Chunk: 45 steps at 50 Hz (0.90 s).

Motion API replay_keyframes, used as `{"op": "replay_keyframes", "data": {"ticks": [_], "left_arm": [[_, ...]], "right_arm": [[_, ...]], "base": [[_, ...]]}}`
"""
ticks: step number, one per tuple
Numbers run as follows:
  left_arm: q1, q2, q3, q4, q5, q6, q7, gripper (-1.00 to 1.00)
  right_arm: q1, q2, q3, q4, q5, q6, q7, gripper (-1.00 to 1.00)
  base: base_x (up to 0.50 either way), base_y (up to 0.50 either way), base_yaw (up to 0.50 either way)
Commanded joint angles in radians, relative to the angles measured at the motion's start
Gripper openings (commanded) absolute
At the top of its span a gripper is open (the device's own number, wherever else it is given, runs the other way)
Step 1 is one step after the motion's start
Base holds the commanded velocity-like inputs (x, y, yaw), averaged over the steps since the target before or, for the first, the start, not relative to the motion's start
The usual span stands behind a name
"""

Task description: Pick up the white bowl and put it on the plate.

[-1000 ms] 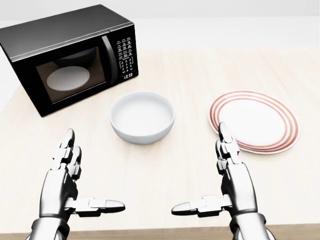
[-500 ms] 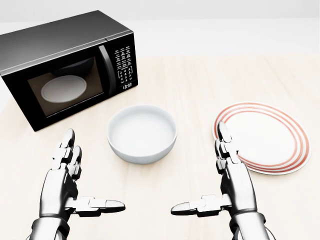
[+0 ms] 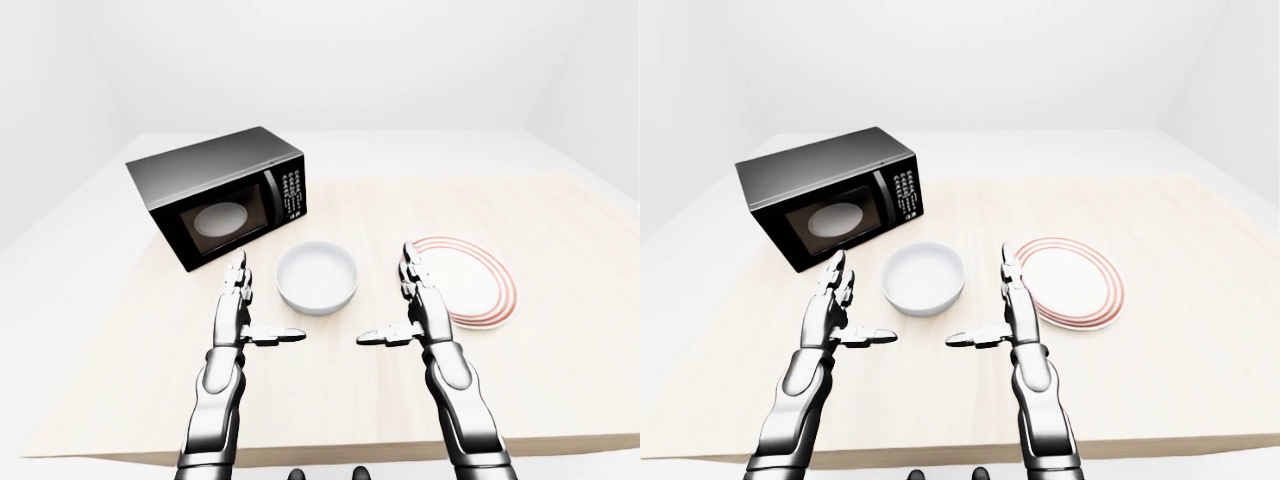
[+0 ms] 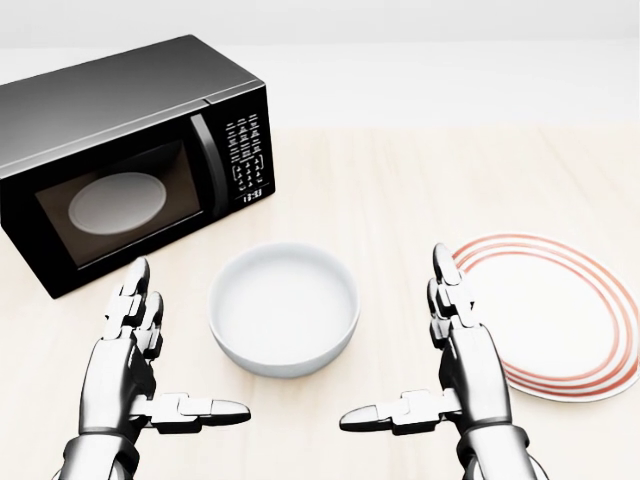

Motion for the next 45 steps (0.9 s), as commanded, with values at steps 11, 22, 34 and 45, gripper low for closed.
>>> {"op": "replay_keyframes", "data": {"ticks": [11,22,34,45], "left_arm": [[0.0,0.0,0.0,0.0,0.0,0.0,0.0,1.0],[0.0,0.0,0.0,0.0,0.0,0.0,0.0,1.0],[0.0,0.0,0.0,0.0,0.0,0.0,0.0,1.0],[0.0,0.0,0.0,0.0,0.0,0.0,0.0,1.0]], "right_arm": [[-0.001,-0.012,0.011,-0.008,-0.064,-0.02,-0.005,1.0],[-0.035,-0.038,-0.009,-0.052,-0.236,-0.025,0.012,1.0],[-0.099,-0.062,-0.018,-0.096,-0.36,0.013,0.062,1.0],[-0.138,-0.085,-0.011,-0.071,-0.556,-0.04,0.15,1.0]], "base": [[0.09,0.0,0.0],[0.0,0.0,0.0],[0.0,0.0,0.0],[0.0,0.0,0.0]]}}
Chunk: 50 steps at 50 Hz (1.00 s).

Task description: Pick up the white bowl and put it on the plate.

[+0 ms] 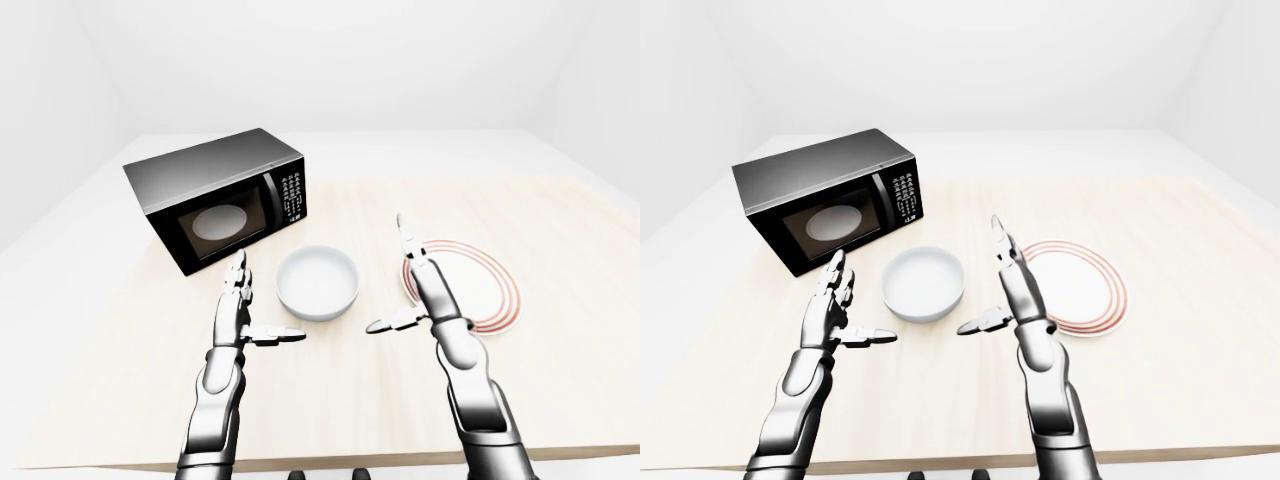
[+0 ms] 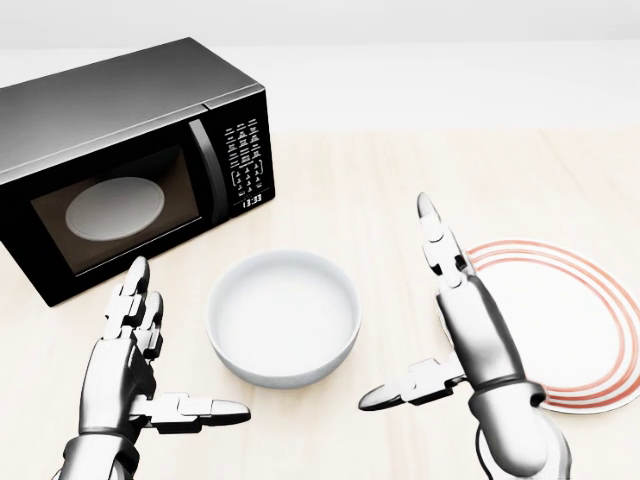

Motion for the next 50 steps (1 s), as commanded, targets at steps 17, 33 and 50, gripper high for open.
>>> {"op": "replay_keyframes", "data": {"ticks": [17,33,50], "left_arm": [[0.0,0.0,0.0,0.0,0.0,0.0,0.0,1.0],[0.0,0.0,0.0,0.0,0.0,0.0,0.0,1.0],[0.0,0.0,0.0,0.0,0.0,0.0,0.0,1.0]], "right_arm": [[-0.087,-0.025,0.047,-0.024,-0.474,-0.074,0.138,1.0],[-0.084,-0.009,0.046,-0.03,-0.56,-0.124,0.142,1.0],[-0.106,-0.014,0.071,0.03,-0.655,-0.133,0.18,1.0]], "base": [[0.0,0.0,0.0],[0.0,0.0,0.0],[0.0,0.0,0.0]]}}
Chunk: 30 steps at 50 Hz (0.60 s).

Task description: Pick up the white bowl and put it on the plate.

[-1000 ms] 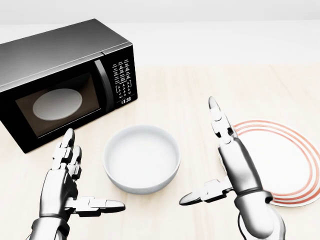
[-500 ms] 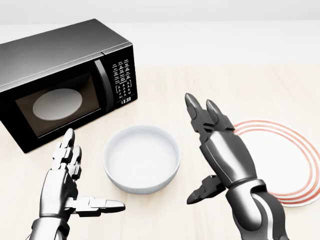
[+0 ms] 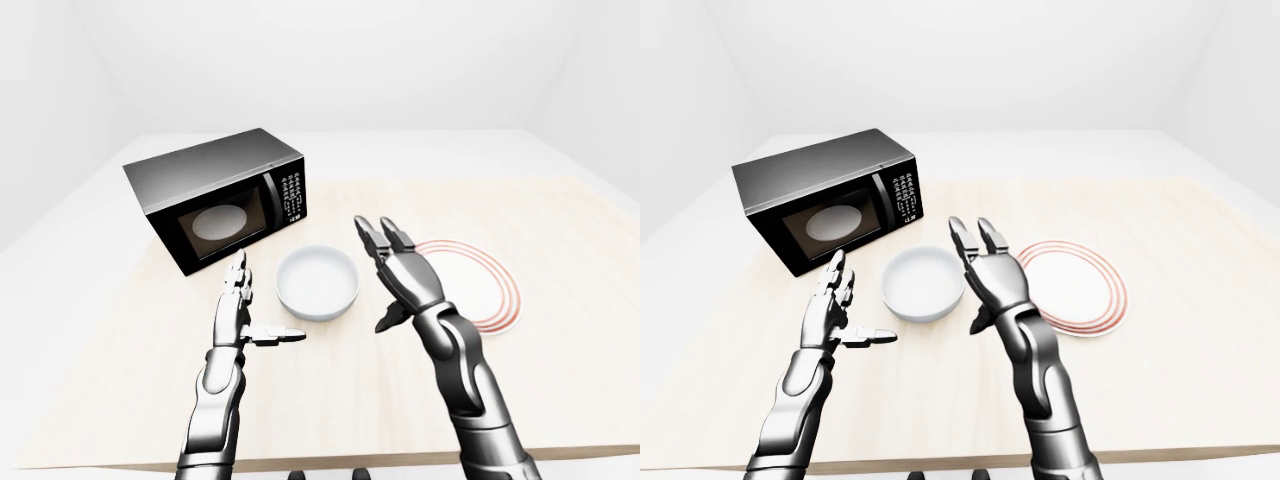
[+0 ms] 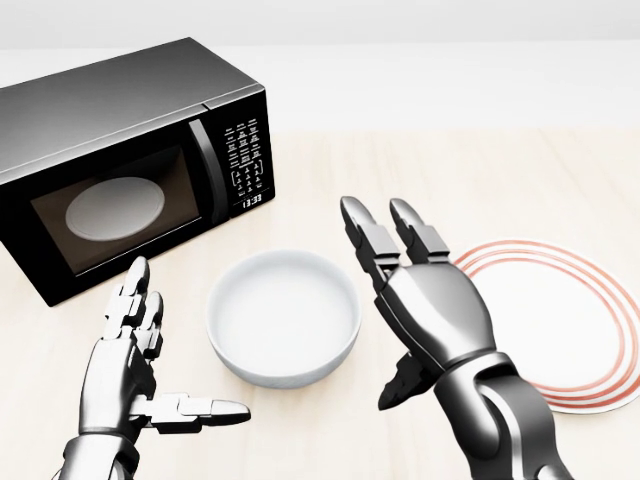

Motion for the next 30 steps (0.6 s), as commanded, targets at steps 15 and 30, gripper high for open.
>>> {"op": "replay_keyframes", "data": {"ticks": [15,30], "left_arm": [[0.0,0.0,0.0,0.0,0.0,0.0,0.0,1.0],[0.0,0.0,0.0,0.0,0.0,-0.001,0.0,1.0]], "right_arm": [[-0.016,0.009,0.041,0.015,-0.105,0.0,0.188,1.0],[-0.015,0.007,0.052,-0.019,-0.127,0.0,0.415,1.0]], "base": [[0.0,0.0,0.0],[0.0,0.0,0.0]]}}
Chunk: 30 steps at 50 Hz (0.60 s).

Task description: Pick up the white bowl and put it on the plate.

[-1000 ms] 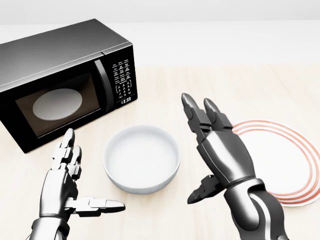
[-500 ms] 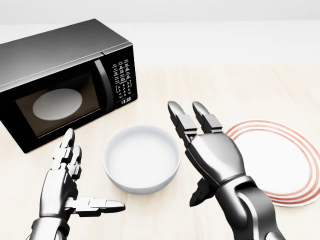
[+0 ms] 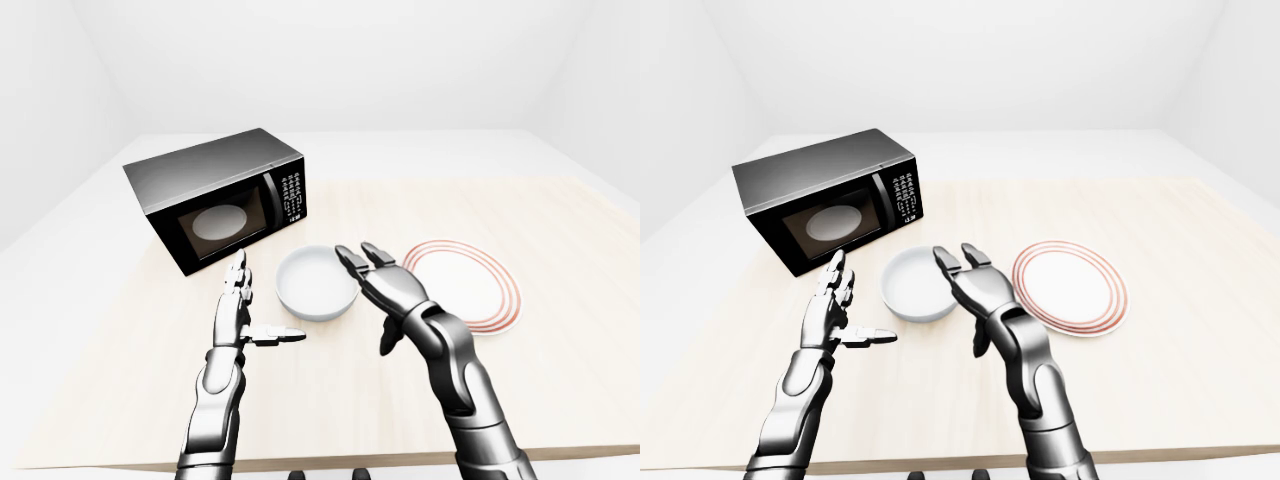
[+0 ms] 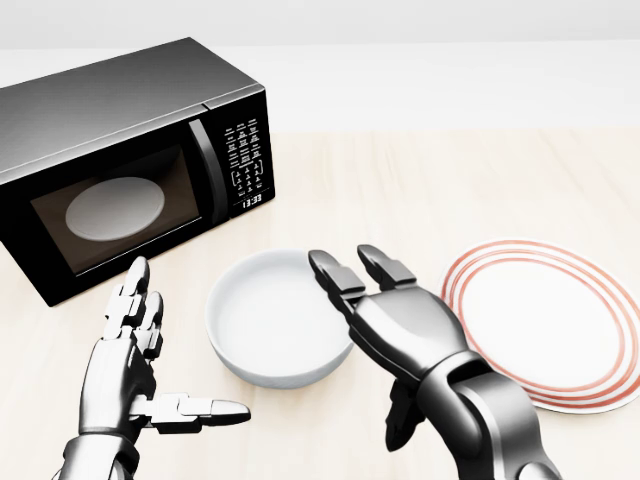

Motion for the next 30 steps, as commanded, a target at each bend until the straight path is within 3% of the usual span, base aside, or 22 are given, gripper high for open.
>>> {"op": "replay_keyframes", "data": {"ticks": [1,30], "left_arm": [[0.0,0.0,0.0,0.0,0.0,0.0,0.0,1.0],[0.0,0.0,0.0,0.0,0.0,0.0,0.0,1.0]], "right_arm": [[-0.005,0.002,0.007,-0.025,-0.018,0.0,0.141,1.0],[-0.074,0.027,0.04,0.084,-0.054,0.0,0.141,1.0]], "base": [[0.0,0.0,0.0],[0.0,0.0,0.0]]}}
